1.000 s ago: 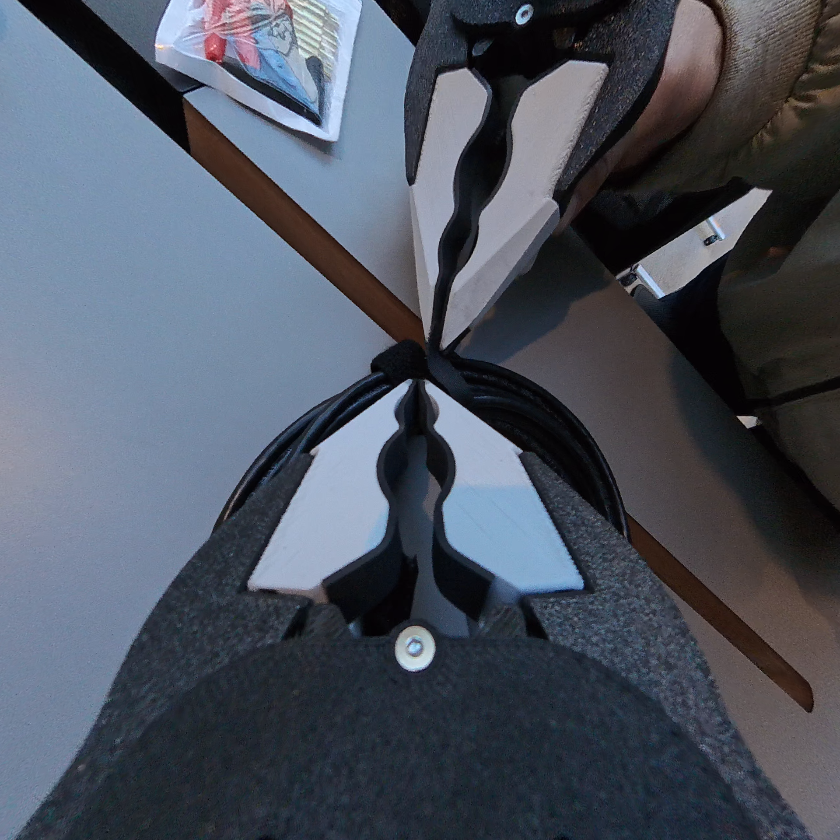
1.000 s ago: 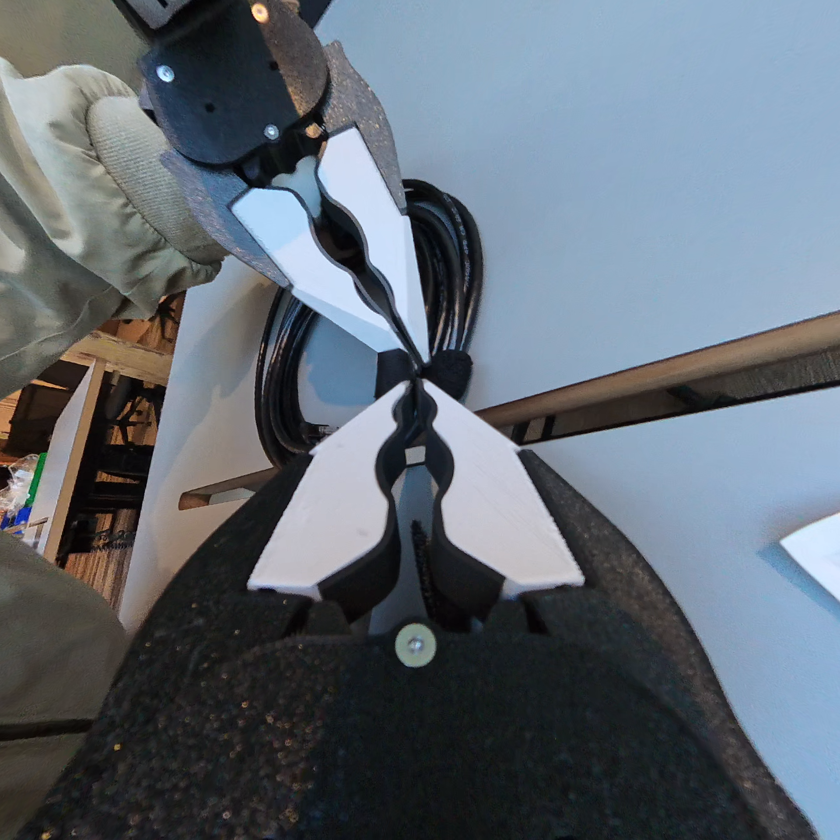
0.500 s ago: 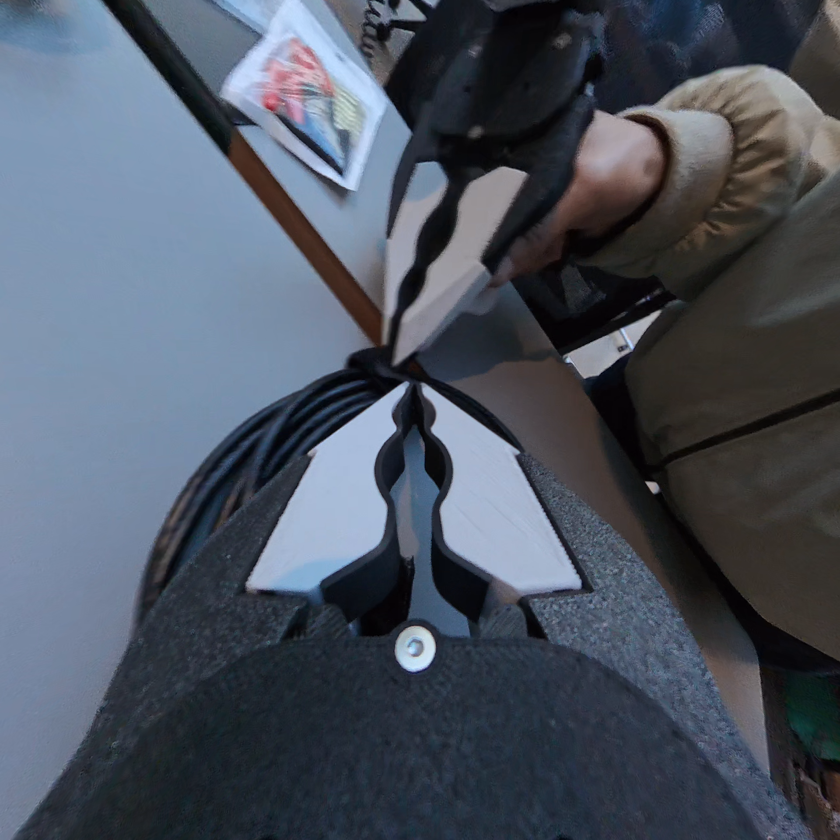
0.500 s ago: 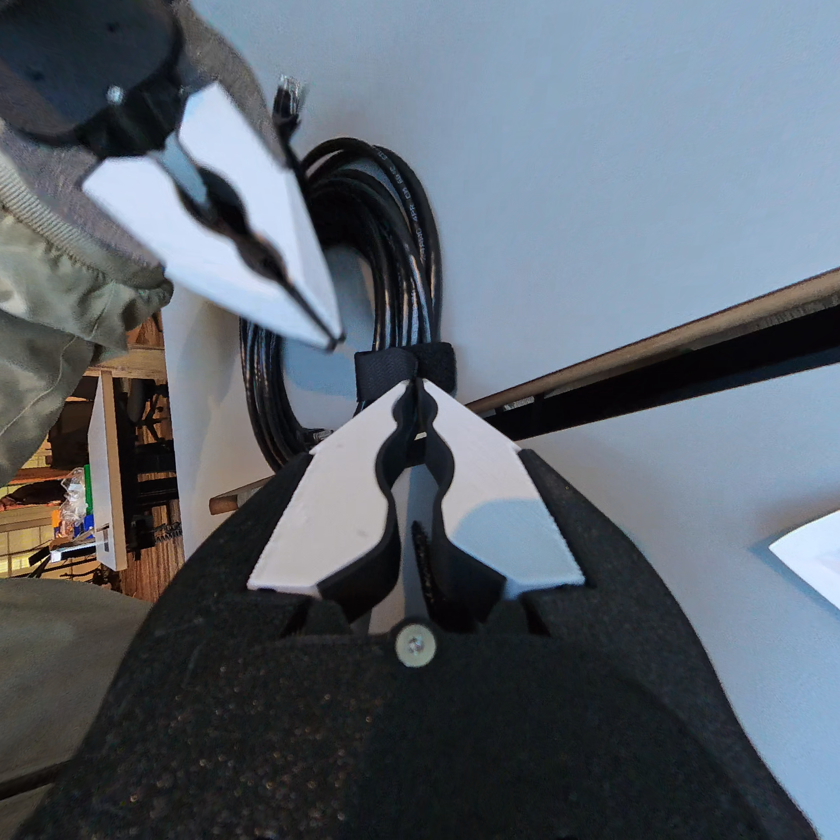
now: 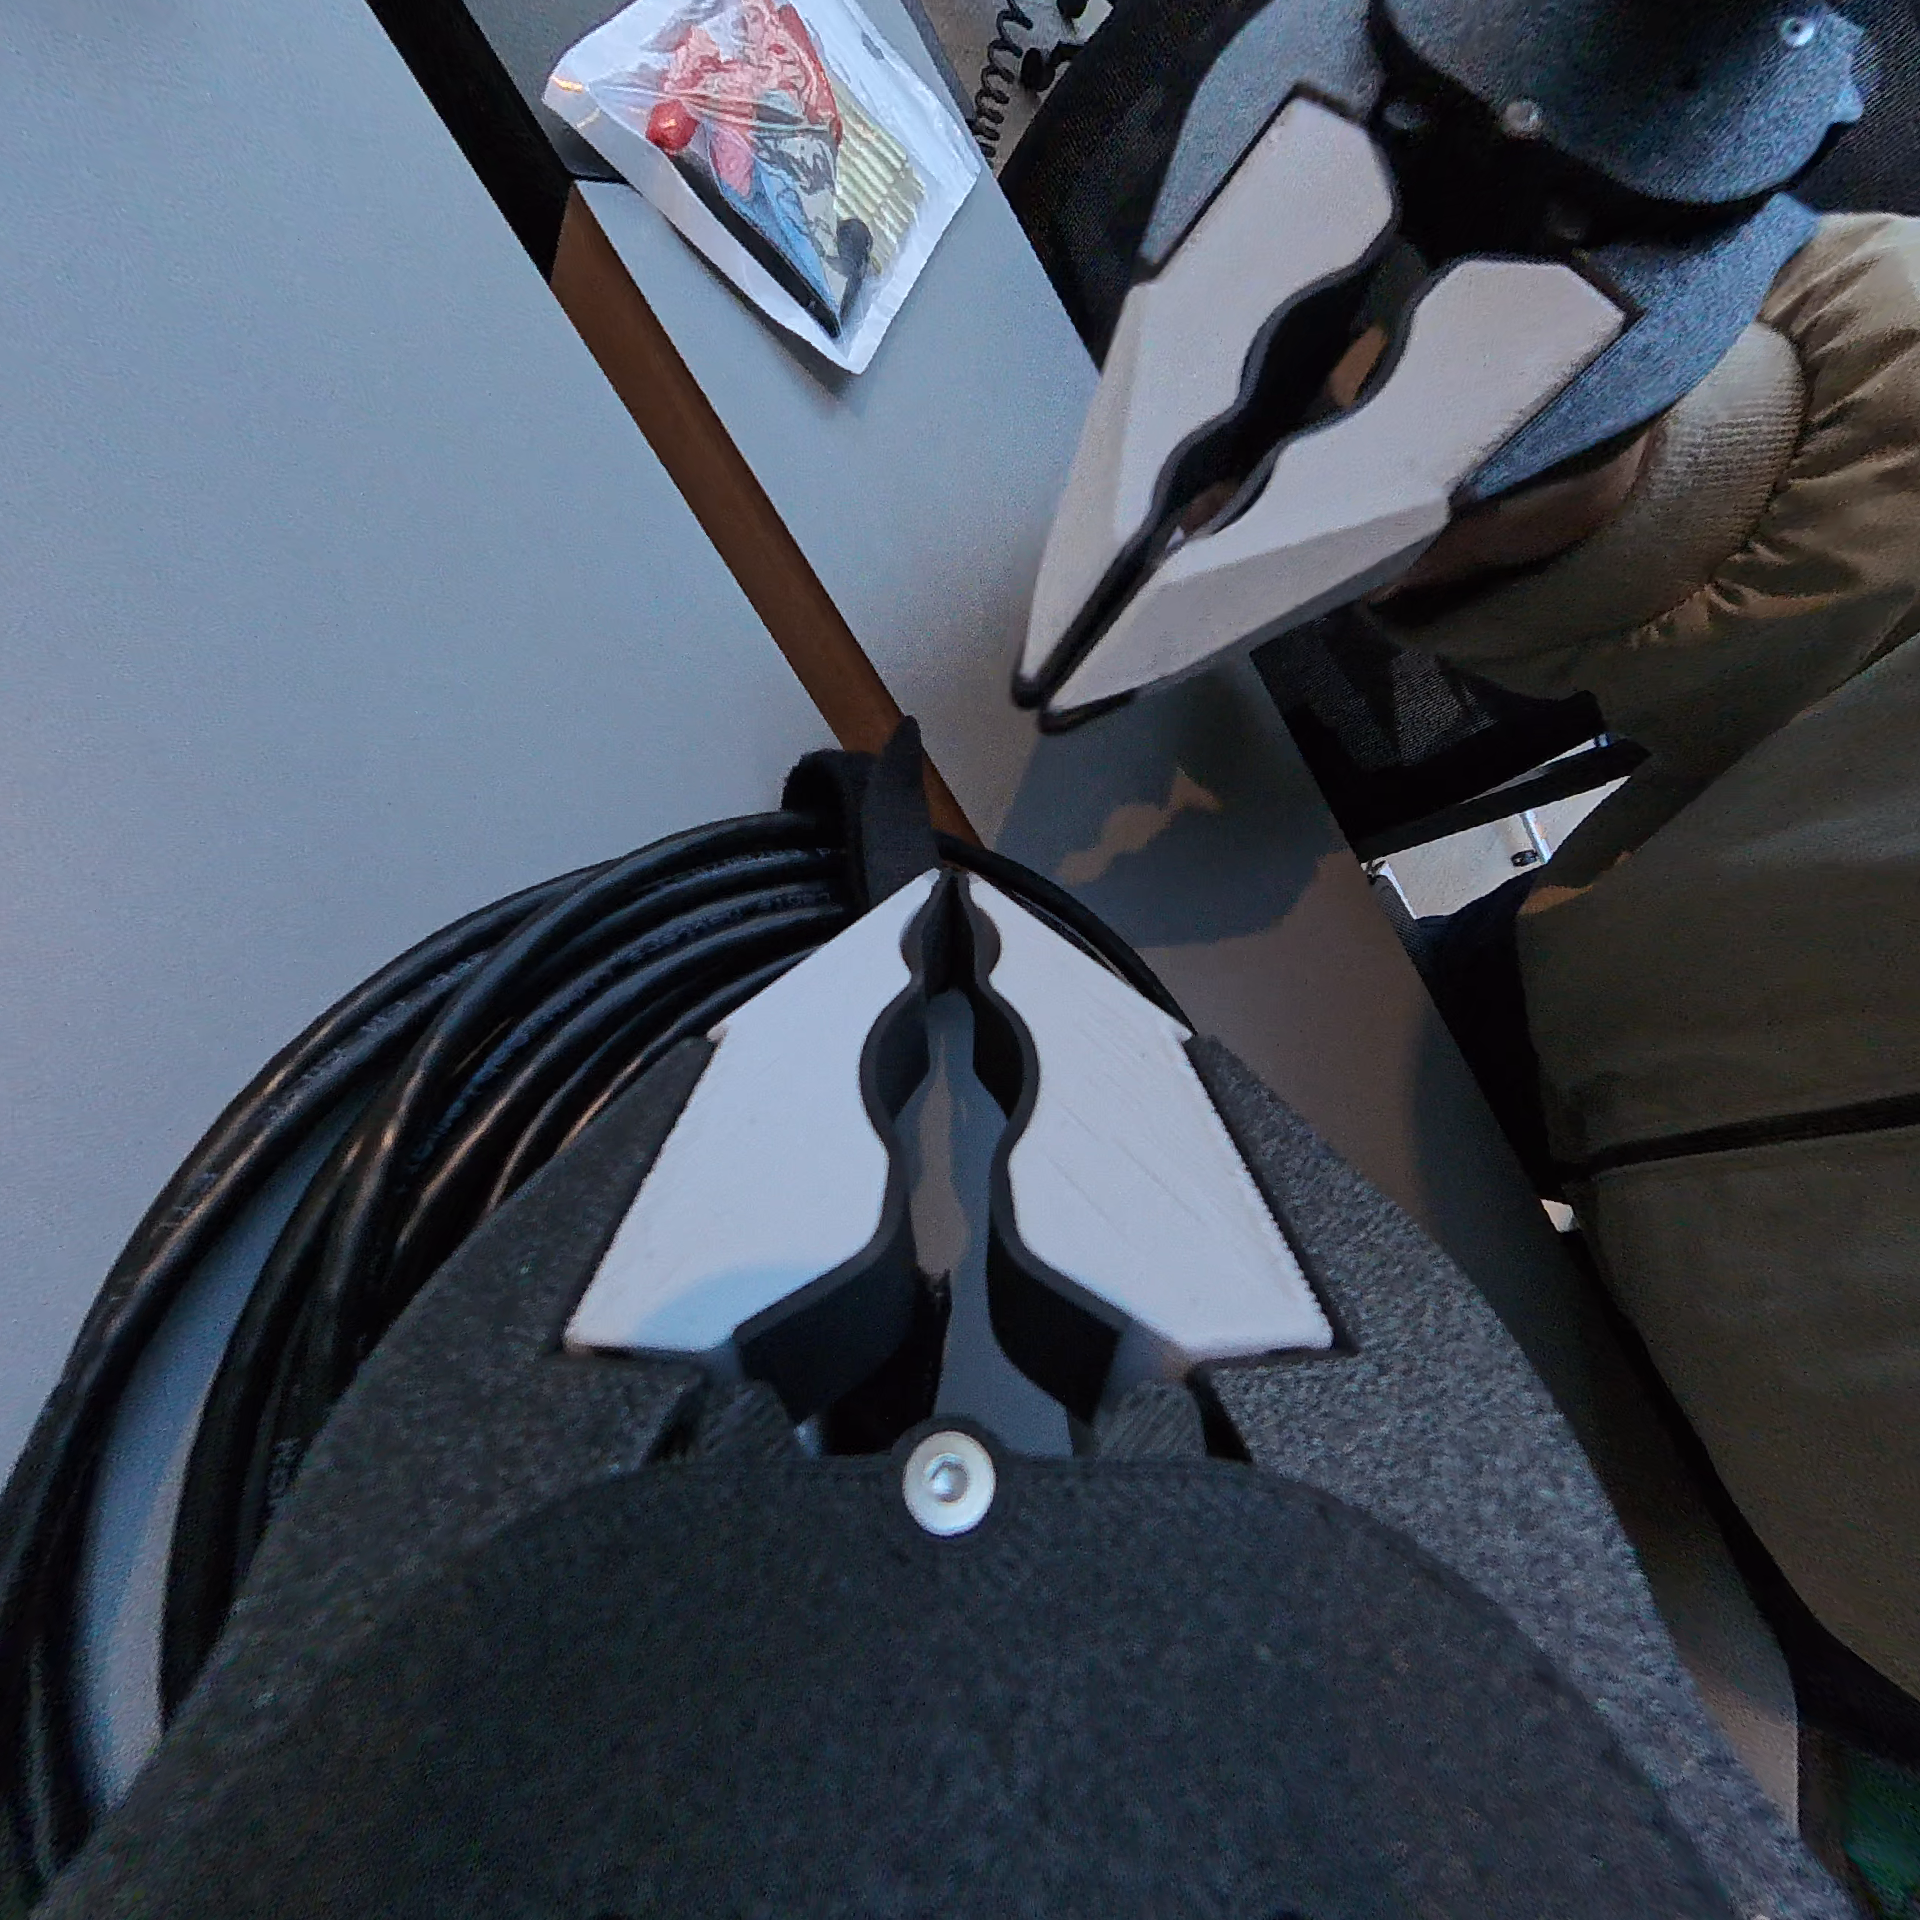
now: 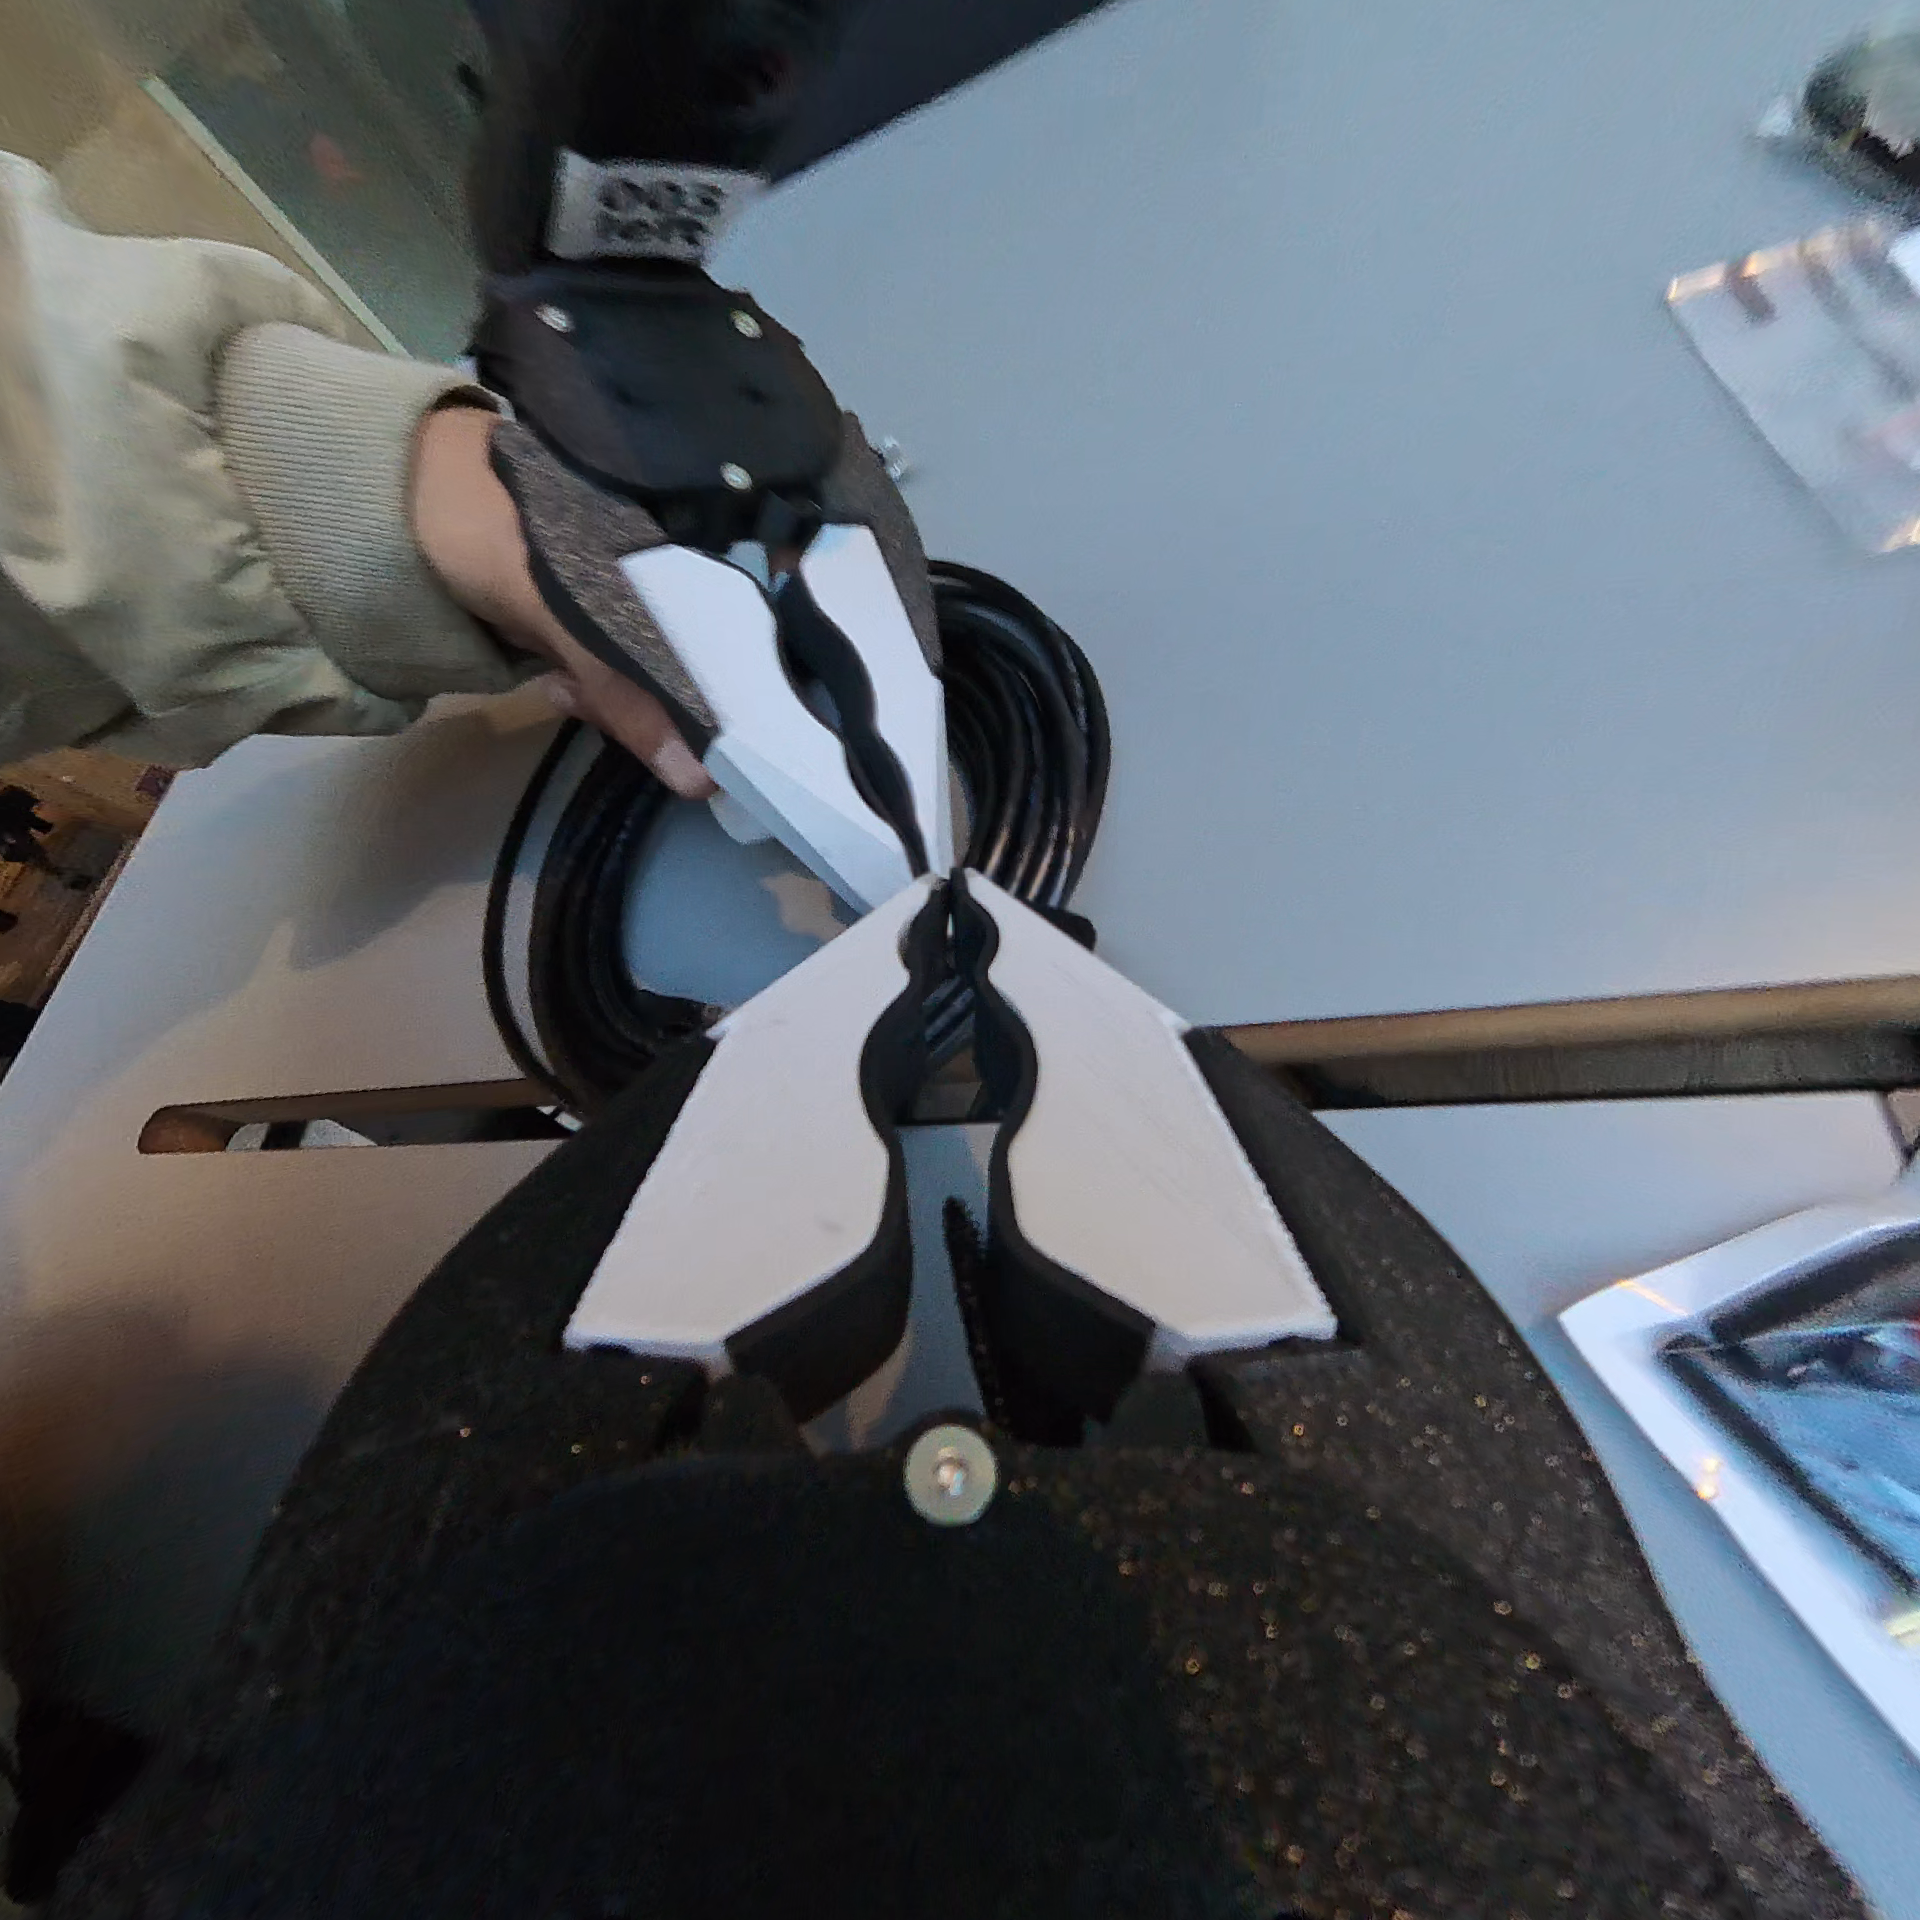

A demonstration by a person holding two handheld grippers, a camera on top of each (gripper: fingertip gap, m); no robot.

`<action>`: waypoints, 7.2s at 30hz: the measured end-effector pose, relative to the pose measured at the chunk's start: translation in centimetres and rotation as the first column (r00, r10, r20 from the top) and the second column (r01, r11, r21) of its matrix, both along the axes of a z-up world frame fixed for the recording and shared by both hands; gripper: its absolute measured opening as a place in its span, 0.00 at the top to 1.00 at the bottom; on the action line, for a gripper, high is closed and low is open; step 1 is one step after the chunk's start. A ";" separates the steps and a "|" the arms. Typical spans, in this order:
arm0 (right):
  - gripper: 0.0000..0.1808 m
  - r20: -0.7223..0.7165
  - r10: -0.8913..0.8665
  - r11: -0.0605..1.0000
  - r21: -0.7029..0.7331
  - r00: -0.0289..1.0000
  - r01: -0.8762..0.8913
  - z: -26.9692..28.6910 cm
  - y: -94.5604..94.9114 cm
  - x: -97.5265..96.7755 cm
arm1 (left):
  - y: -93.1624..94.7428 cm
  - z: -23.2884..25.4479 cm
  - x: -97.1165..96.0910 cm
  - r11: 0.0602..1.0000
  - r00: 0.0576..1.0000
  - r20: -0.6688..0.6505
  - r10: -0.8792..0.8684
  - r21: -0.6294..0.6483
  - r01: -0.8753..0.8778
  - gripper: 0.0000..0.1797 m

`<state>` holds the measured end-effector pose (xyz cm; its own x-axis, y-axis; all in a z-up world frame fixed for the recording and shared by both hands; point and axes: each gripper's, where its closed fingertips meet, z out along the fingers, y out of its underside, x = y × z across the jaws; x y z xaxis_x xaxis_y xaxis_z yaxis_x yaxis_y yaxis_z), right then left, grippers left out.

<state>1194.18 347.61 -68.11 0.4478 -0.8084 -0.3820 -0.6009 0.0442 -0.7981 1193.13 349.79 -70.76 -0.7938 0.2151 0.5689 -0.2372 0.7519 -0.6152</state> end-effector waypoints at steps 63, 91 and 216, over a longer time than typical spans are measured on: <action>0.95 -0.058 0.276 0.768 -0.587 0.960 -0.256 13.7 16.9 -1.2 | 17.2 21.4 0.4 0.980 0.850 0.493 0.187 -0.156 -0.125 0.80; 0.84 0.062 0.414 0.902 -0.166 0.908 -0.400 22.6 20.4 -3.0 | 19.5 25.2 -2.2 0.986 0.907 0.420 0.028 -0.159 0.043 0.98; 0.85 -0.282 0.244 0.962 0.190 0.928 -0.195 -2.1 9.9 3.7 | 16.1 3.1 4.5 0.702 0.680 0.325 0.657 0.062 -0.709 0.85</action>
<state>1197.85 357.51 -70.20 0.4520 -0.6219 -0.6395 -0.8199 -0.0072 -0.5725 1197.64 365.93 -67.66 -0.7987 -0.5259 0.2923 -0.5791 0.5400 -0.6107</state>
